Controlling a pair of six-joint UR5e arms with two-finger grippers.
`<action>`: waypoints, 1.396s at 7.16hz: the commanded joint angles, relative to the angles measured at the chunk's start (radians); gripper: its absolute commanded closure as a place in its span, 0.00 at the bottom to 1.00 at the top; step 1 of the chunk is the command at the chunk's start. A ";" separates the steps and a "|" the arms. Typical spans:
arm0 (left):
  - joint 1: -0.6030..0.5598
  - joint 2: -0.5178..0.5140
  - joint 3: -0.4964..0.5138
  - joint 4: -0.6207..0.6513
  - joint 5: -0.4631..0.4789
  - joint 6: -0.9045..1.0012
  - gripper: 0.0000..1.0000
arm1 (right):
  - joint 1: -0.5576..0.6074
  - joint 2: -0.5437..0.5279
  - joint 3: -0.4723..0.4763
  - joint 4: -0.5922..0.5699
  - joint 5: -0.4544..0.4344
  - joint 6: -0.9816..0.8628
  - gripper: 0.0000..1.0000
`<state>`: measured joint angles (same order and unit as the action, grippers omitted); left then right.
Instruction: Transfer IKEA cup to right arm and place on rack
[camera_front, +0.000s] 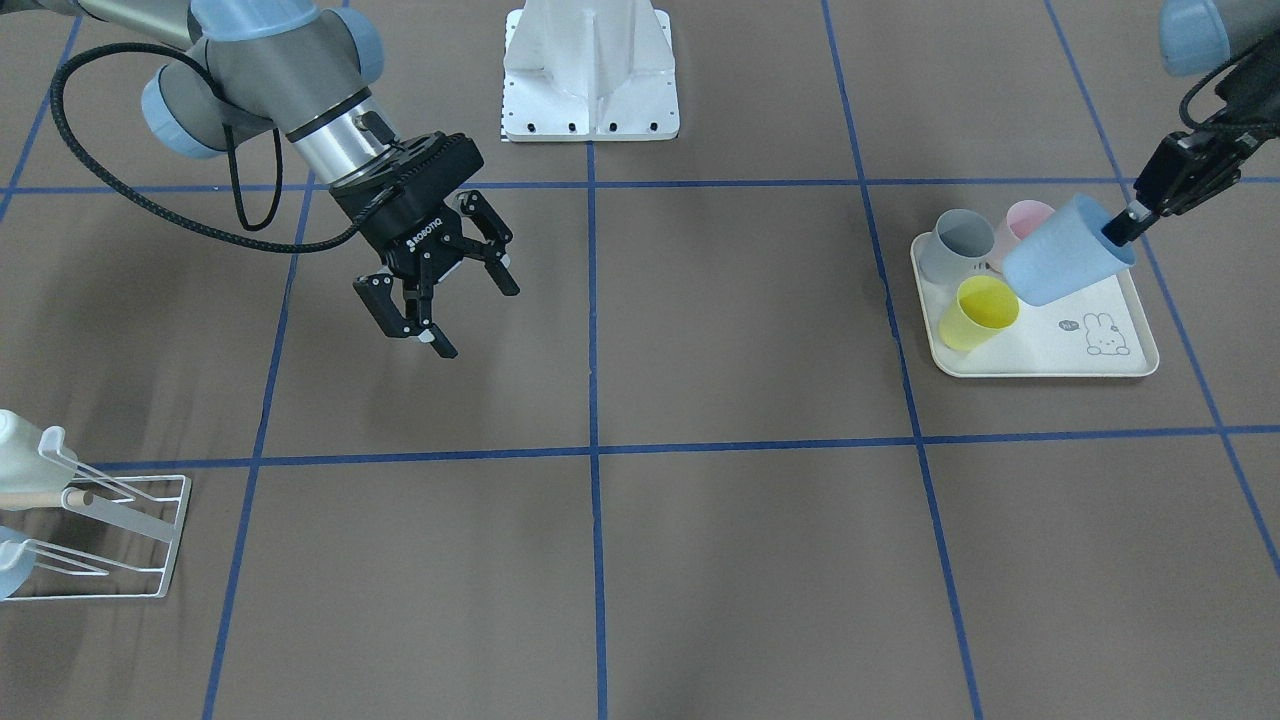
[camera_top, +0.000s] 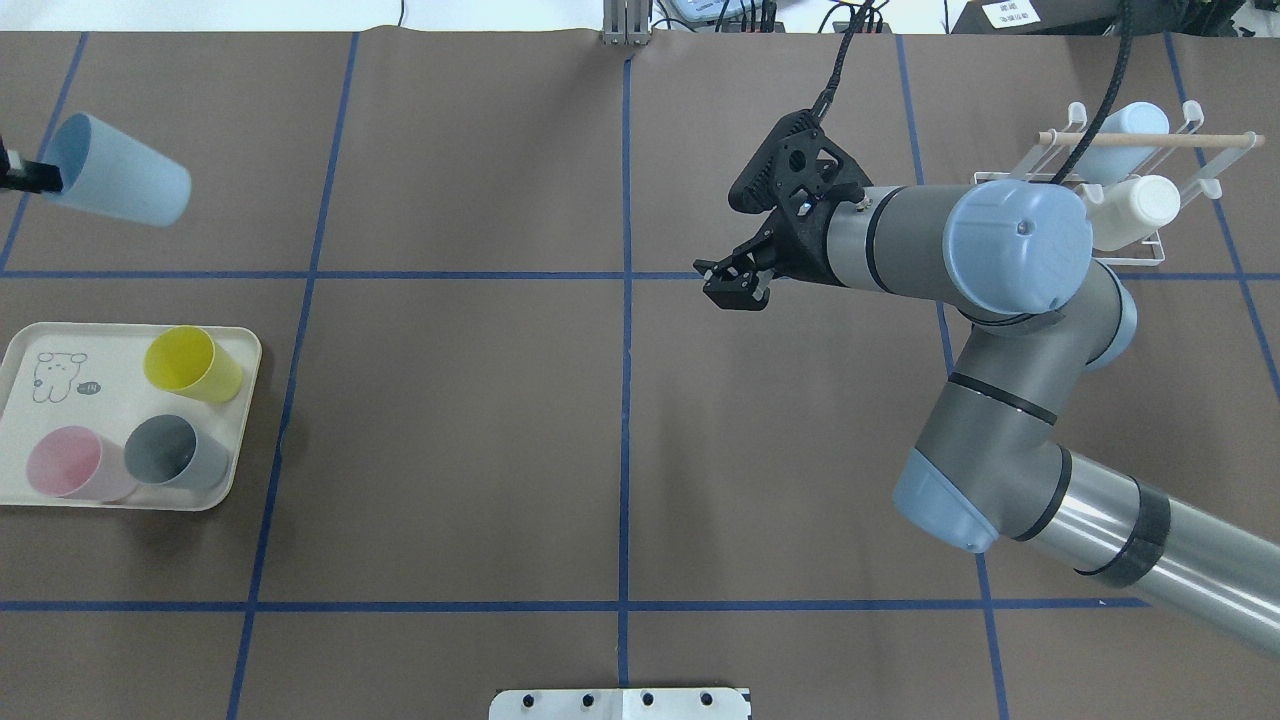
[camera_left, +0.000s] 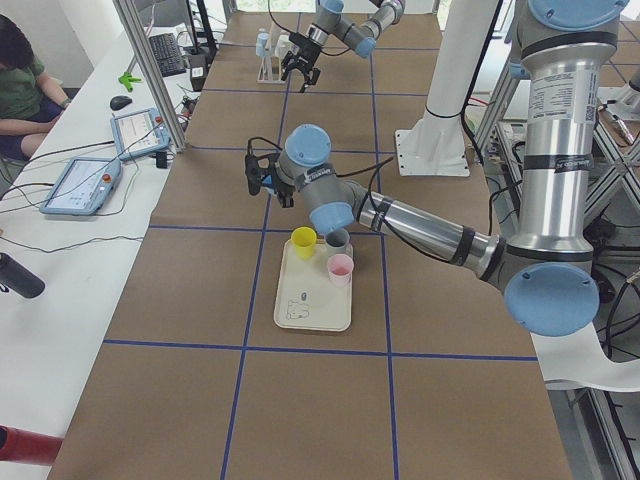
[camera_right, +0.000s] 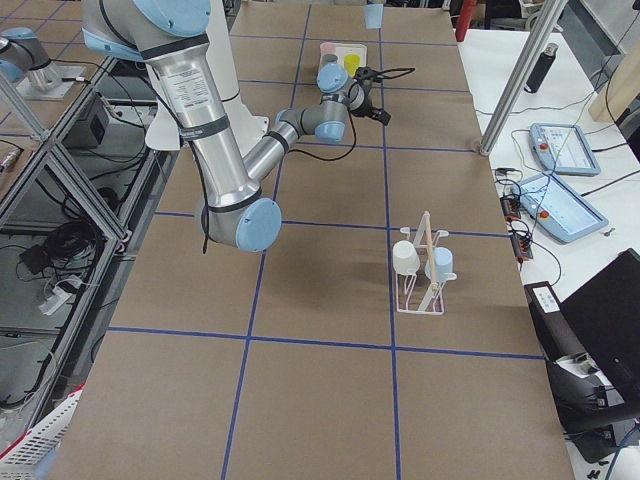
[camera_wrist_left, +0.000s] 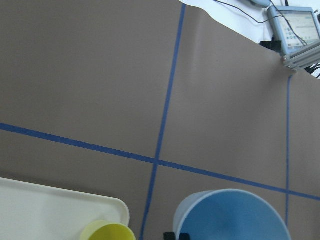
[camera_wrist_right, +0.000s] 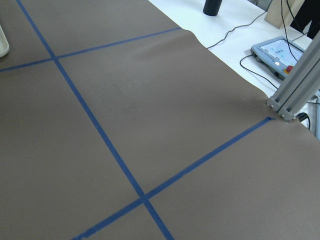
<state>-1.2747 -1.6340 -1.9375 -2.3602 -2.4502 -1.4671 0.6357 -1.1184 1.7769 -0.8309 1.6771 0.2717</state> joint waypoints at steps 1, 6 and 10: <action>0.030 -0.099 -0.021 -0.049 -0.004 -0.243 1.00 | -0.025 0.003 -0.077 0.220 0.001 -0.049 0.00; 0.393 -0.344 -0.003 -0.054 0.257 -0.530 1.00 | -0.066 0.031 -0.093 0.390 -0.004 -0.138 0.00; 0.489 -0.392 0.028 -0.051 0.349 -0.541 1.00 | -0.076 0.064 -0.082 0.400 -0.002 -0.143 0.00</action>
<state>-0.8091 -2.0217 -1.9218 -2.4101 -2.1199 -2.0121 0.5616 -1.0652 1.6903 -0.4353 1.6756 0.1307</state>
